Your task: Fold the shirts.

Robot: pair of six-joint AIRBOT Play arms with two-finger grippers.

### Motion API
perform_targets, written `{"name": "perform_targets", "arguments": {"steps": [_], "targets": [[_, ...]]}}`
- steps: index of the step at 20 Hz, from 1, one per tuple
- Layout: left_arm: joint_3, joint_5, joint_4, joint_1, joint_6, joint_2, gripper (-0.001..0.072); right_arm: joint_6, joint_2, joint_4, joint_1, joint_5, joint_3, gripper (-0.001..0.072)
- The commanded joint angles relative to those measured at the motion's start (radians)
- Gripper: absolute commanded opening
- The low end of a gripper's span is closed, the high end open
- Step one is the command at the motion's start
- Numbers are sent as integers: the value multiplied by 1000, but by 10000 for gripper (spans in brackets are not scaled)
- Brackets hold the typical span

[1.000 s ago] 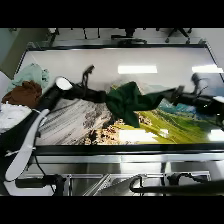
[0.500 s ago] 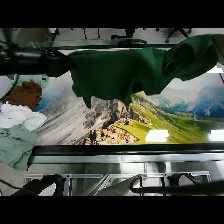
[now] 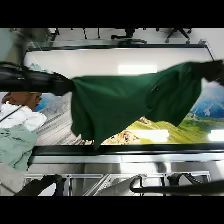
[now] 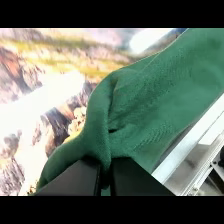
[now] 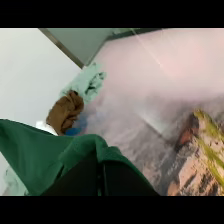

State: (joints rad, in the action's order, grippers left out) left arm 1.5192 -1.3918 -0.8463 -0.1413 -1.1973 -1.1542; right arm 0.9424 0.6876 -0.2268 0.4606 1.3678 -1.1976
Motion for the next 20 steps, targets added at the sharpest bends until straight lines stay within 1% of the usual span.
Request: {"name": "perform_targets", "arguments": {"steps": [1,3,4,5,6,7,9,11,12,13,15,18,20], "targets": [[-134,109,0,-66,56,-180,13,-105,97,-59,-49,-88,218,18],[-162,161,0,-92,55,-313,19,-160,190,-59,-82,-161,314,18],[-148,161,0,-94,54,-382,95,-185,249,-59,-90,-194,341,19],[-122,145,1,-89,37,-440,470,-197,313,-59,-89,-202,347,19],[-87,122,1,-78,0,-489,710,-199,365,-58,-85,-203,346,18],[-45,79,1,-60,-31,-531,713,-201,405,-59,-82,-202,346,18],[27,-48,1,-29,-95,-581,713,-211,449,-58,-76,-201,345,18],[38,-153,0,-9,-133,-579,712,-230,451,-59,-68,-202,344,18],[9,-181,0,-10,-146,-556,712,-240,448,-58,-61,-202,343,18],[-39,-171,1,-19,-148,-523,712,-240,447,-58,-53,-202,343,18],[-170,-92,0,-69,-147,-447,713,-240,447,-58,-40,-201,343,18],[-360,87,1,-208,-151,-374,712,-240,447,-58,-38,-201,343,18],[-436,207,0,-314,-169,-372,713,-240,447,-58,-38,-201,343,18]]}}
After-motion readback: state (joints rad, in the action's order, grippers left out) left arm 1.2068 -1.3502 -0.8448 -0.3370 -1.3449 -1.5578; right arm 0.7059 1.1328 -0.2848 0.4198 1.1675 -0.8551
